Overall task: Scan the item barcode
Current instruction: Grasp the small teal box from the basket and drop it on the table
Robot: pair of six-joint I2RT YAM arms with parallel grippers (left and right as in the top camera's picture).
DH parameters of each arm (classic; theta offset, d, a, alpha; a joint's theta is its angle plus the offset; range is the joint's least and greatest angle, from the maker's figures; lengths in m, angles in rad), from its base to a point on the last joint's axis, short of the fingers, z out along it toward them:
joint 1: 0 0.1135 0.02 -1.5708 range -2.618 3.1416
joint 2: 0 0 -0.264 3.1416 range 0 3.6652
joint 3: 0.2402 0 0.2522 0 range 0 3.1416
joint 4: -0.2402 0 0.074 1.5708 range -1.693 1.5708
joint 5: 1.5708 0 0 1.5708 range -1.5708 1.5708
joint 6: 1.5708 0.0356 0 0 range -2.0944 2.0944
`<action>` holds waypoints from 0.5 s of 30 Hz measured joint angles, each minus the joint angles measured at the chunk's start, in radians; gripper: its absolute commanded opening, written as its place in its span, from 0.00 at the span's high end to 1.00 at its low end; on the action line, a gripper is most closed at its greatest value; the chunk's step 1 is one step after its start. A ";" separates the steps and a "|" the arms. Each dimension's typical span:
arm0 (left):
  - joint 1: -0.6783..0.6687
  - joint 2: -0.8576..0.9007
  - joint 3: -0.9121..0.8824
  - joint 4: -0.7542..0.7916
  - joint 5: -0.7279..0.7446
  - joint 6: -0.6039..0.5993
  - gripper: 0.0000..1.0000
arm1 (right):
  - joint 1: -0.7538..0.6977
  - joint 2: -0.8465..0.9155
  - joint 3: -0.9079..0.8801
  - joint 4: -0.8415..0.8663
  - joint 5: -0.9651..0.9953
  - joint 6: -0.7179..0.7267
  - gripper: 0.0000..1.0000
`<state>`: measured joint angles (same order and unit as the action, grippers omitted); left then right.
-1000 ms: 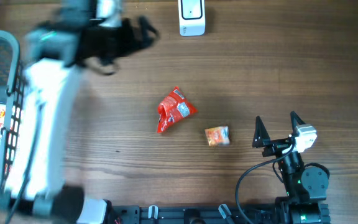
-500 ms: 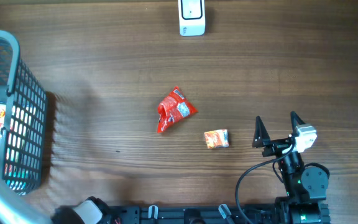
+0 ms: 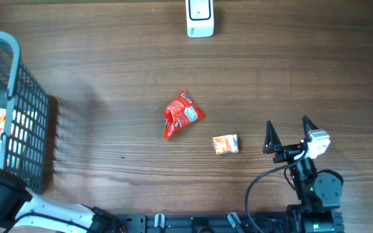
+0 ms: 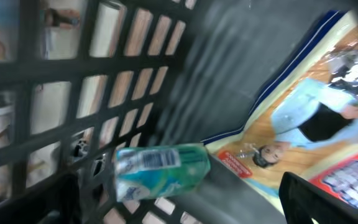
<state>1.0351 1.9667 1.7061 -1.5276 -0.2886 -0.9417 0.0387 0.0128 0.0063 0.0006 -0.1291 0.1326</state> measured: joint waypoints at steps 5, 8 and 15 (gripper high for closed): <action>0.000 0.003 -0.146 0.094 0.047 0.005 0.00 | 0.000 0.000 0.000 0.000 0.000 0.000 0.00; 0.000 0.003 -0.219 0.142 0.077 0.014 0.00 | 0.000 0.000 0.000 0.000 0.000 0.000 0.00; 0.000 0.003 -0.311 0.217 0.077 0.023 0.57 | 0.000 0.000 0.000 0.000 0.000 0.000 0.00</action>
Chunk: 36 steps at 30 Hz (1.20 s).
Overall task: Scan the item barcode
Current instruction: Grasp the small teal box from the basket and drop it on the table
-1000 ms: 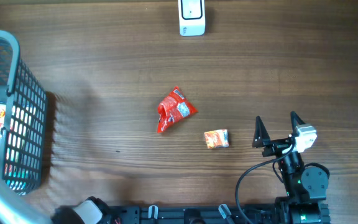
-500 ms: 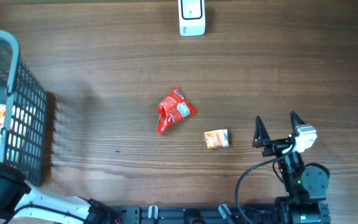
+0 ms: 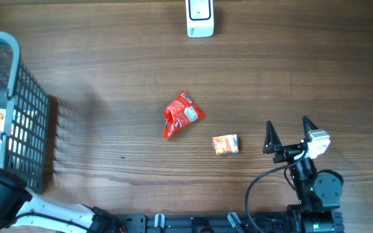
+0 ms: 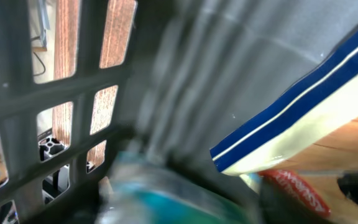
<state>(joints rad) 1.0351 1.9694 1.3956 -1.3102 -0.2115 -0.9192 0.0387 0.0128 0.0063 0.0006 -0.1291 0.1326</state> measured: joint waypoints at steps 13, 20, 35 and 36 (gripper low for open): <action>-0.001 0.000 0.038 0.026 0.274 0.182 0.07 | 0.000 0.000 0.000 0.000 0.000 0.000 0.00; -0.001 0.000 0.038 0.059 0.300 0.362 0.00 | 0.000 0.000 0.000 0.000 0.000 0.000 0.00; 0.002 0.000 -0.034 0.213 0.465 0.480 0.96 | 0.000 0.000 0.000 0.000 0.000 0.000 0.00; 0.003 0.000 -0.034 0.215 0.469 0.481 0.96 | 0.000 0.000 0.000 0.000 0.000 0.000 0.00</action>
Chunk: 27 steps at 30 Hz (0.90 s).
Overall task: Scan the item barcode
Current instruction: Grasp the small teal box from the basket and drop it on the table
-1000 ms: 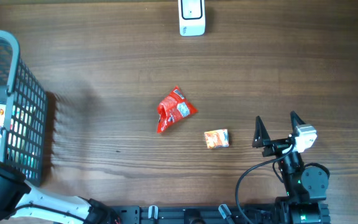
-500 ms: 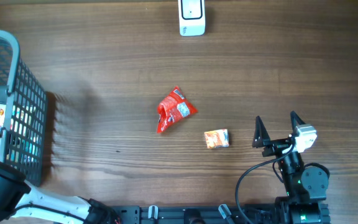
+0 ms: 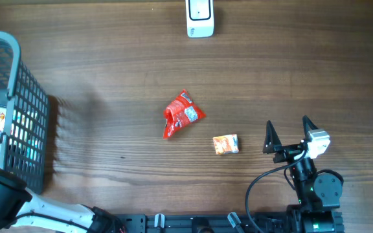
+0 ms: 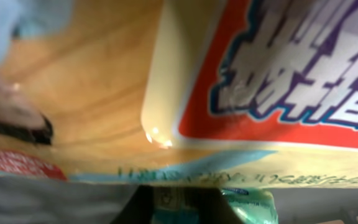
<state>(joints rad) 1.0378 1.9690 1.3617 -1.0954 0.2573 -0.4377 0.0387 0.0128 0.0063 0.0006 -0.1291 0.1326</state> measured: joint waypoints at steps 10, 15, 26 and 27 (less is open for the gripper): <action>0.002 -0.004 0.117 -0.100 0.233 0.000 0.96 | 0.000 0.000 0.000 0.000 0.000 0.000 0.00; 0.002 -0.197 0.261 -0.045 0.360 0.000 0.96 | 0.000 0.000 0.000 0.000 0.000 0.000 0.01; -0.259 -0.507 0.296 0.113 0.456 -0.100 0.96 | 0.000 0.000 0.000 0.000 0.000 0.000 0.00; -0.353 -0.507 0.296 0.123 0.447 -0.077 0.96 | 0.000 0.000 0.000 0.000 0.000 0.000 0.00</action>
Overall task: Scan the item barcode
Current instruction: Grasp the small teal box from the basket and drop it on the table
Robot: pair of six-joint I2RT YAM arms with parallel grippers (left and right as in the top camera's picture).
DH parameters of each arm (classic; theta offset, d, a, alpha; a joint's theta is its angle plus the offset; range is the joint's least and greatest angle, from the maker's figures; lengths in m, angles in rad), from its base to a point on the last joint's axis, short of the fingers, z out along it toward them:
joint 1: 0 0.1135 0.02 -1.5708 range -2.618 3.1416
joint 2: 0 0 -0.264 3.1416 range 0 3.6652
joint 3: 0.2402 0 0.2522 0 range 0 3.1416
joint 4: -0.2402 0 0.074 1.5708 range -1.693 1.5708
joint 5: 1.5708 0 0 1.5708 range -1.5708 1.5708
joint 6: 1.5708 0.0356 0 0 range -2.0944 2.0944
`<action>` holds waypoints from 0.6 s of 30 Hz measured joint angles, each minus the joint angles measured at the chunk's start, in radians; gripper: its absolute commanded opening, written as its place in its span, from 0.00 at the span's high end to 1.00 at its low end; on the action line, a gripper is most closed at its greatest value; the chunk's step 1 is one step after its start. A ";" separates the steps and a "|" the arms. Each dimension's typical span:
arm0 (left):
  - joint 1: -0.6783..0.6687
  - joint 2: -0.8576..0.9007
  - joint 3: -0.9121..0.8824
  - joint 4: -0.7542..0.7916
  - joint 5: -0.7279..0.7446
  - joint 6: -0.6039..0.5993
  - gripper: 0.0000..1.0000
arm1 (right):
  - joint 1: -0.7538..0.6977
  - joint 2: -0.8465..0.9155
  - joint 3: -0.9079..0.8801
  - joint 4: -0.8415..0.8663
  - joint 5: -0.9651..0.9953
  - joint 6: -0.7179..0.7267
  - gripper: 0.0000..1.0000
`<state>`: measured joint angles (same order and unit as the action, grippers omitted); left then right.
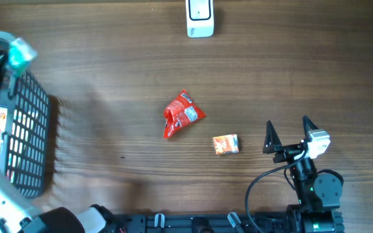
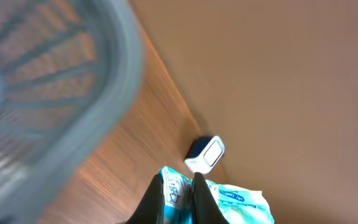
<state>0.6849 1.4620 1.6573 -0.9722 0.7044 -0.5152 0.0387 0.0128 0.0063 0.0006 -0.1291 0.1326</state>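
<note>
A teal and white packet [image 1: 21,53] is pinched in my left gripper [image 1: 13,59], which hangs over the far rim of the grey basket [image 1: 28,133] at the table's left end. In the left wrist view the left gripper [image 2: 176,176] is shut on the teal packet [image 2: 235,202], and the white scanner [image 2: 205,154] stands beyond it by the wall. Overhead, the scanner [image 1: 199,18] is at the far edge, centre. My right gripper [image 1: 288,129] stands open at the near right, with nothing in it.
A red crumpled packet [image 1: 183,114] and a small orange packet [image 1: 226,144] lie mid-table, between the basket and the right arm. A large printed bag lies inside the basket. The basket rim [image 2: 114,81] shows blurred at the upper left of the left wrist view.
My left gripper was down inside the basket with the teal packet between its fingers under the large bag. Now it holds that packet above the basket's far rim. The right arm has not moved.
My left gripper was inside the basket with the teal packet lying ahead of it, then closer to it. Then the packet sat between the fingers beneath the large bag. Now the packet is out of the basket, in the gripper. The right arm stayed still throughout.
</note>
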 measured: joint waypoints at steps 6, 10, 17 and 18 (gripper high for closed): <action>-0.375 -0.007 0.000 0.033 -0.114 0.075 0.96 | 0.000 0.000 0.000 0.000 0.000 0.000 0.00; -0.638 0.000 -0.003 -0.086 -0.176 0.112 0.96 | 0.000 0.000 0.000 0.000 0.000 0.000 0.00; -1.083 0.285 -0.089 -0.037 -0.303 0.121 0.96 | 0.000 0.000 0.000 0.000 0.000 0.000 0.00; -1.125 0.334 -0.096 -0.014 -0.305 0.118 0.94 | 0.000 0.000 0.000 0.000 0.000 0.000 0.00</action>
<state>-0.4400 1.7958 1.5616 -0.9859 0.3992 -0.3969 0.0387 0.0128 0.0063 0.0002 -0.1295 0.1326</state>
